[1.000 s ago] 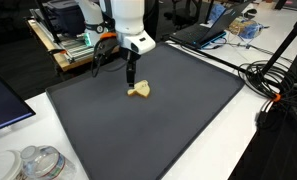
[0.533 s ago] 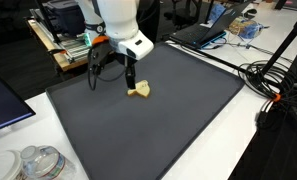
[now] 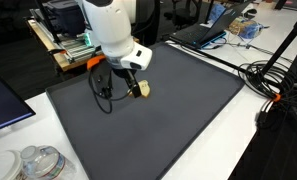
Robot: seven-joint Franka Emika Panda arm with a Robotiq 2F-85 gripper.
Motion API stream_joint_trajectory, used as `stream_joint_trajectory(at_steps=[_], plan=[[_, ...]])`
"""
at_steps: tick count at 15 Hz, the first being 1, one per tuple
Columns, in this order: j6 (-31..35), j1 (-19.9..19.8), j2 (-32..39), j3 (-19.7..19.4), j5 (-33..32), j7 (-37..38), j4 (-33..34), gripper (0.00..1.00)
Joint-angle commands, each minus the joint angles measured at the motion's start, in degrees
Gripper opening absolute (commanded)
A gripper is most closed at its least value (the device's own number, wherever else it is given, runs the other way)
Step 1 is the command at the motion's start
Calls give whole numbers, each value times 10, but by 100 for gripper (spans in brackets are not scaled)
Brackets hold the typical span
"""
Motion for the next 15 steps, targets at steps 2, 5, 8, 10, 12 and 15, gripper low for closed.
stream_joint_trajectory(at_steps=[2, 5, 8, 10, 12, 15], plan=[[-14, -26, 47, 14, 28, -121, 50, 100], [-9, -42, 69, 22, 49, -190, 66, 100], [-18, -56, 89, 28, 76, -244, 84, 100], [-24, -63, 100, 30, 90, -270, 92, 100], [-29, -65, 106, 28, 97, -287, 94, 100], [-22, -63, 92, 27, 103, -304, 76, 100]])
